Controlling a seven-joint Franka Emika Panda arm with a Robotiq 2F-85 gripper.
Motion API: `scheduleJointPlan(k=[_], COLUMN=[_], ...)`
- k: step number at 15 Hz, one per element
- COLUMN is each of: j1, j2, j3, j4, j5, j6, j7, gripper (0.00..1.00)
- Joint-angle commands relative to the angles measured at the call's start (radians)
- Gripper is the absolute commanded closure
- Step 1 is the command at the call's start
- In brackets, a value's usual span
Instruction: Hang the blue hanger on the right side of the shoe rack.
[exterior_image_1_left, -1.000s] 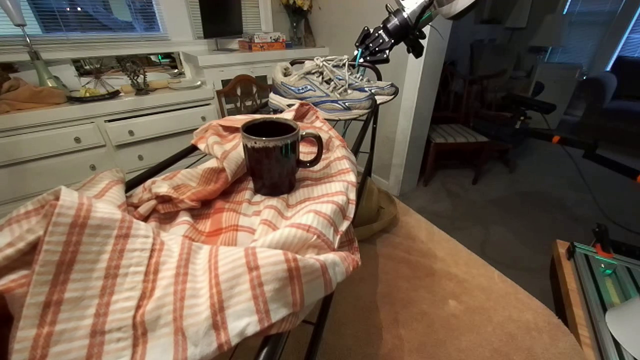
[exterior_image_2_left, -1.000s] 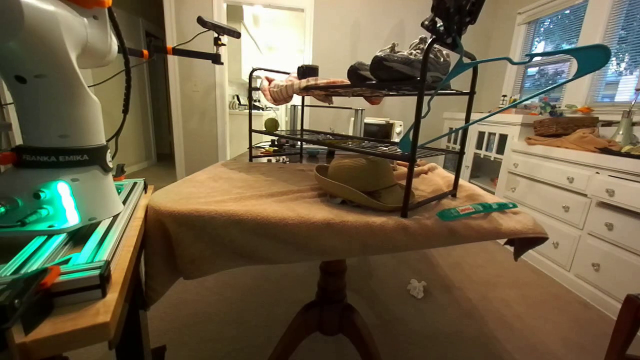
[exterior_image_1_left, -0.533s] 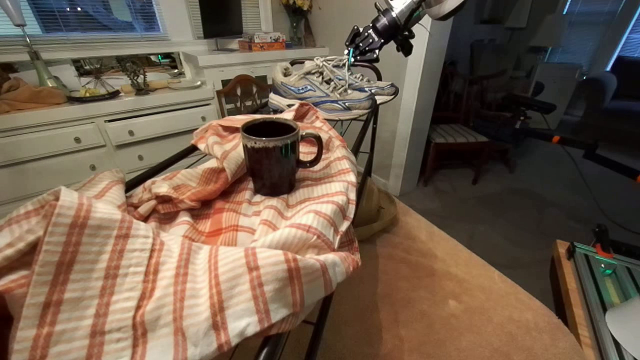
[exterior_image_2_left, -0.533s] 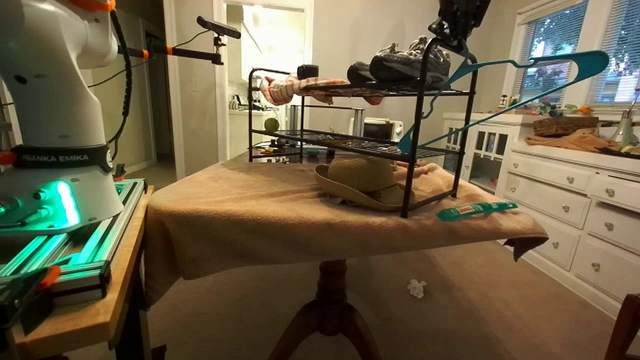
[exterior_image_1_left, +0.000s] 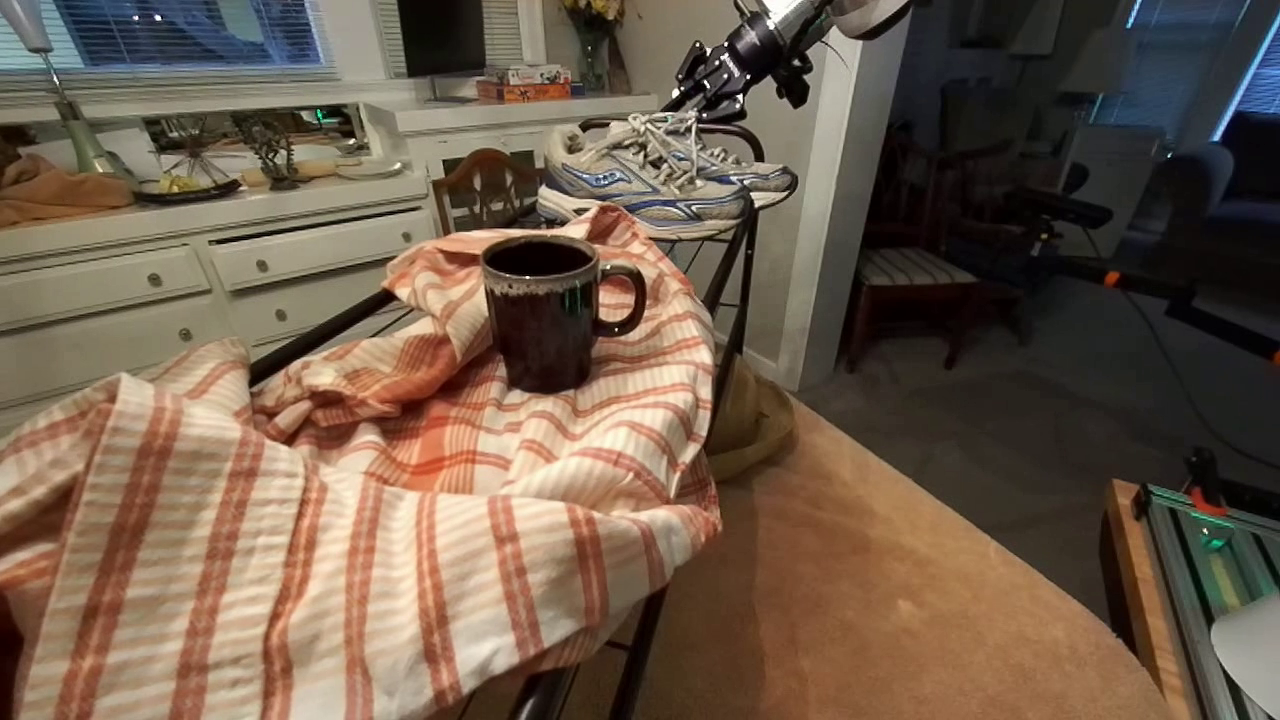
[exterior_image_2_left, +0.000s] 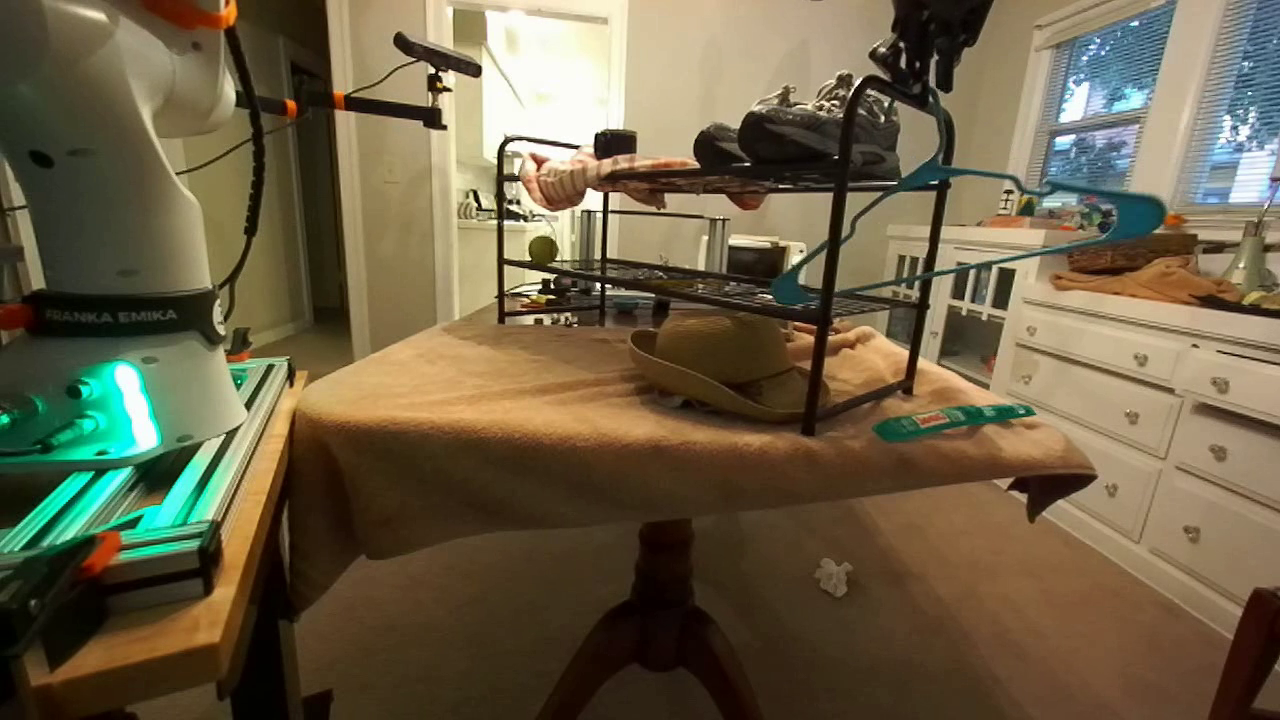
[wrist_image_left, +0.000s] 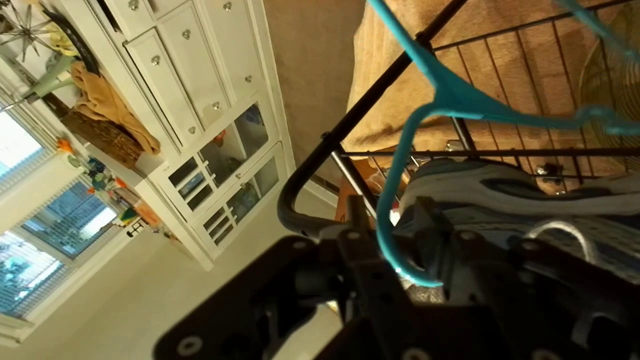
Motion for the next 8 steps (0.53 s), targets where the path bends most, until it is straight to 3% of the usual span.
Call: scheduleJointPlan(k=[1,6,8], j1=[-0.001,-0.004,-0.01], j2=[0.034,0.033,0.036], j3=[0.011,0.006,0.004], j4=[0.021,0.041,0.053], j5=[-0.05,-0.104,-0.135], j6=[-0.021,-0.001,0.004], j7=[0.017,0.02,0.02], gripper=[0.37,0.0,0.0])
